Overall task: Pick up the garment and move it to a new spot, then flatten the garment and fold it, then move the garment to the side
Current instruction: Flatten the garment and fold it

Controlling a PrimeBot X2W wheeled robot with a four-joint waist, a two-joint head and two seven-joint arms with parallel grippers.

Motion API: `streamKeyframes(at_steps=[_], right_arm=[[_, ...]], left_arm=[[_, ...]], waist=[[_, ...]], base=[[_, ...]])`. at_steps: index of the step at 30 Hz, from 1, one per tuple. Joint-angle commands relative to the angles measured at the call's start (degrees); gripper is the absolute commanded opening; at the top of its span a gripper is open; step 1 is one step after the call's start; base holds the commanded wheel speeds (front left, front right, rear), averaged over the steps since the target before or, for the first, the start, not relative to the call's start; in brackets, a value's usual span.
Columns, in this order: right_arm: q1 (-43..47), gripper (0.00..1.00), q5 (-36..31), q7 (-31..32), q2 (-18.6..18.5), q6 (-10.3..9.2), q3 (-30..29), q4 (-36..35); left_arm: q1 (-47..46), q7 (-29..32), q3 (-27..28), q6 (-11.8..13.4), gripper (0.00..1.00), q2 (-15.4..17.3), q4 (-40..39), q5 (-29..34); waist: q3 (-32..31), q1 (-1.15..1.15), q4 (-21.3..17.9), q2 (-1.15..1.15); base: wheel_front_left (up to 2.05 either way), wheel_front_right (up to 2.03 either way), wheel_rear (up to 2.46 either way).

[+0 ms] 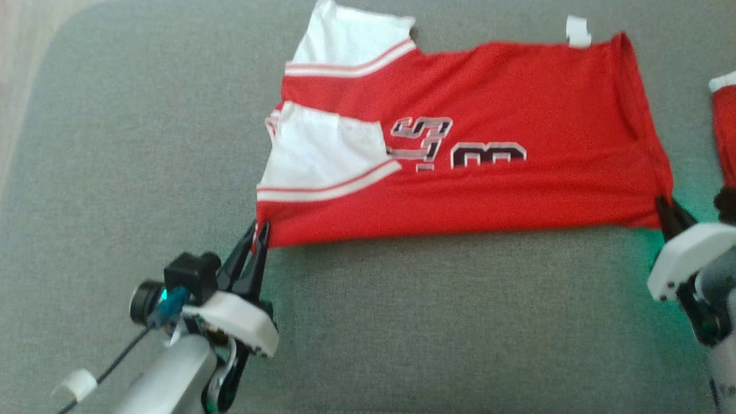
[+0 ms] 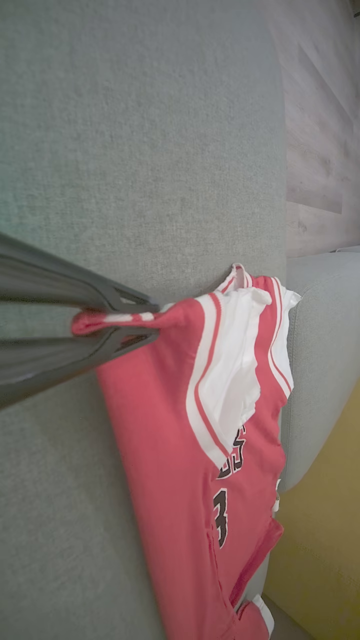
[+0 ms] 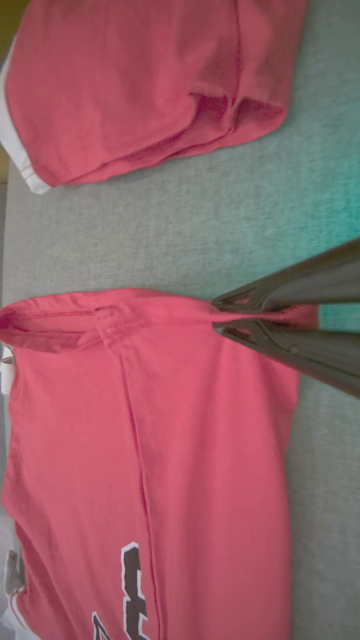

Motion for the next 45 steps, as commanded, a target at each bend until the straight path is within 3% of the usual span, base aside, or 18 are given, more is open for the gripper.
streamKeyframes(at_steps=[1, 14, 16, 17, 18, 19, 26, 30, 39, 45], right_arm=[[1.41, 0.0, 0.91, 0.51, -1.99, 0.37, 0.95, -2.4], [20.38, 0.02, 7.07, 8.56, -8.51, 0.37, 0.34, -19.75], [22.3, 0.47, 8.53, 9.2, -8.23, 0.37, -0.27, -22.2], [23.06, 0.88, 9.02, 9.54, -8.17, 0.37, -0.58, -23.08], [23.62, 1.0, 8.96, 9.74, -8.19, 0.37, -1.1, -23.7], [23.93, 1.0, 8.56, 9.69, -8.2, 0.37, -1.63, -24.24], [23.01, 1.0, 5.75, 2.8, -8.13, 0.37, -3.38, -30.44], [19.84, 1.0, 2.61, -3.33, -6.89, 0.37, -3.54, -32.74], [13.6, 1.0, 0.82, -8.39, -5.39, 0.37, 0.76, -32.23], [11.68, 1.0, 1.13, -9.88, -4.51, 0.37, 2.3, -30.36]], left_arm=[[0.22, 0.14, 1.9, 0.71, 0.0, 2.38, -1.96, 0.33], [14.89, 6.56, -1.83, 5.52, 0.0, 6.79, -15.08, -1.32], [15.81, 8.28, -2.51, 5.29, 0.0, 7.43, -16.92, -1.9], [15.97, 9.2, -2.85, 4.98, 0.0, 7.76, -17.63, -2.19], [15.85, 9.95, -3.18, 4.65, 0.38, 8.08, -18.25, -2.24], [15.59, 10.53, -3.25, 4.54, 1.0, 8.25, -18.82, -2.37], [7.85, 11.86, -0.72, 3.81, 1.0, 10.25, -23.23, -0.91], [-6.0, 14.52, 3.02, 0.51, 1.0, 12.44, -21.85, 0.35], [-31.02, 26.68, 3.16, -11.34, 1.0, 10.45, -7.04, -3.54], [-39.45, 33.74, 0.93, -13.72, 1.0, 9.51, 3.4, -6.32]], waist=[[-1.3, 0.0, 0.18, 0.0], [-6.06, 0.0, 0.17, 0.0], [-6.06, 0.0, 0.21, 0.0], [-6.02, 0.0, 0.21, 0.0], [-5.96, 0.0, 0.22, 0.0], [-5.86, 0.0, 0.22, 0.0], [-3.37, 0.0, 0.41, 0.0], [-0.02, 0.0, -0.29, 0.0], [7.68, 0.0, -5.37, 0.0], [10.11, 0.0, -8.75, 0.0]], base=[[0.0, 0.0, 0.0], [0.0, 0.0, 0.0], [0.0, 0.0, 0.0], [0.0, 0.0, 0.0], [0.0, 0.0, 0.0], [0.0, 0.0, 0.0], [0.0, 0.0, 0.0], [0.0, 0.0, 0.0], [0.0, 0.0, 0.0], [0.0, 0.0, 0.0]])
